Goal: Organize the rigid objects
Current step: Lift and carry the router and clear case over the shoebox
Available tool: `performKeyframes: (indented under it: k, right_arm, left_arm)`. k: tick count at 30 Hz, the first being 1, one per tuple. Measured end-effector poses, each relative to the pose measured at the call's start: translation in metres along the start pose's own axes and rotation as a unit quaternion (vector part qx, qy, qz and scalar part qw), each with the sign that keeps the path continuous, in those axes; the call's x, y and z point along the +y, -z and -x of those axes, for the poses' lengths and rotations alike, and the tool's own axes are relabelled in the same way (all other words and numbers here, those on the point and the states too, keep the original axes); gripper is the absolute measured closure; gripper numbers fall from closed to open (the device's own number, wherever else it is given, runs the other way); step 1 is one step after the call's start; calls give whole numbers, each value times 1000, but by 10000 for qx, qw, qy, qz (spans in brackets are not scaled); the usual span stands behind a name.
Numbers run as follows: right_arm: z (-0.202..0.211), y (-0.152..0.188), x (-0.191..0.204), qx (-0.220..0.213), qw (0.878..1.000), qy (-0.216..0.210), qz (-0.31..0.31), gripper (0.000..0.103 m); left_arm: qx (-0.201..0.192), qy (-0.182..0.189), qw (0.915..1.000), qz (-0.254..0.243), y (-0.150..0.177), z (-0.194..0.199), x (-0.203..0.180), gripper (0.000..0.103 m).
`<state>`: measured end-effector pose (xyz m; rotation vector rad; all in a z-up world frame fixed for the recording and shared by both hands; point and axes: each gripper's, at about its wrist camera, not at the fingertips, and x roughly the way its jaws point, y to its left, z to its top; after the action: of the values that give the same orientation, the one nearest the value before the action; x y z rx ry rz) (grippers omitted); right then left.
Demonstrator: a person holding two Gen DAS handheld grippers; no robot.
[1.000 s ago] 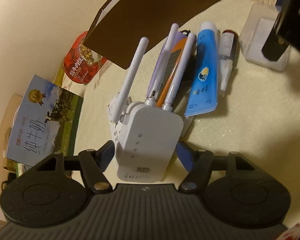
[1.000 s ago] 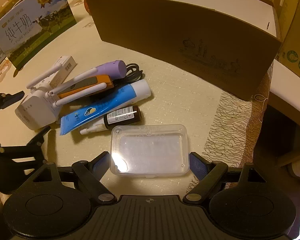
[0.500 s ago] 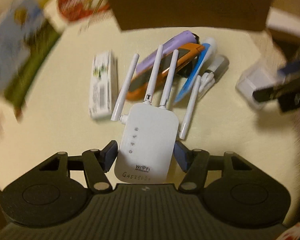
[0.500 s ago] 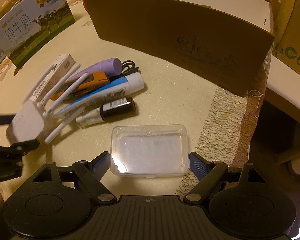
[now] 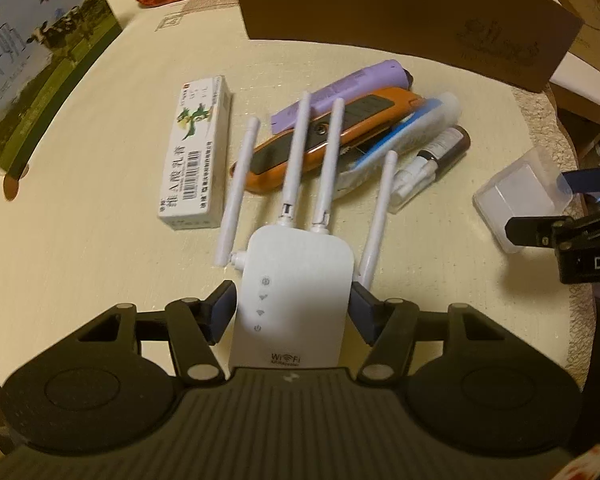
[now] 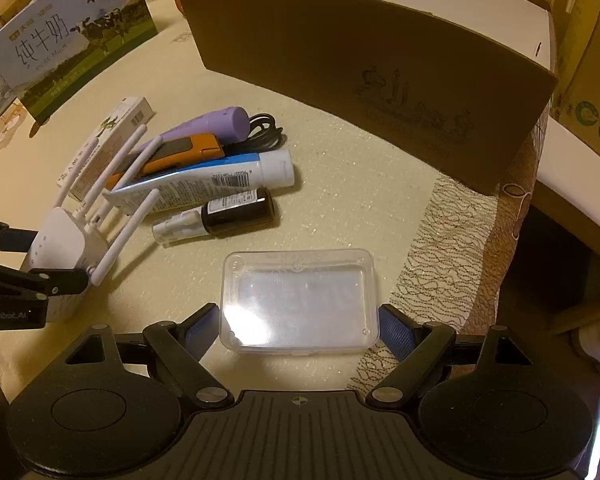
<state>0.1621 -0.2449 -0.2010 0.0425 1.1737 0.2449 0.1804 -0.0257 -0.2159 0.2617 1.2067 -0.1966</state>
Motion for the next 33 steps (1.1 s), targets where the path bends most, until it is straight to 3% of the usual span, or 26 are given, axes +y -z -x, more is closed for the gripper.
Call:
performKeyframes:
  k: [15,26,33]
  right_arm:
    - [4,-1,4,-15,9999,-124,115,21]
    - [26,-6,9,-198,9991,-339,166,21]
    - [41,-15,8,-327,9987,-369,152,21]
  left_arm:
    - [-23,-97,9997,202,15,12,1,48]
    - [-112,-142,9987,474,37,51,13,48]
    - [-407,-164,9971,616,19,75,19,48]
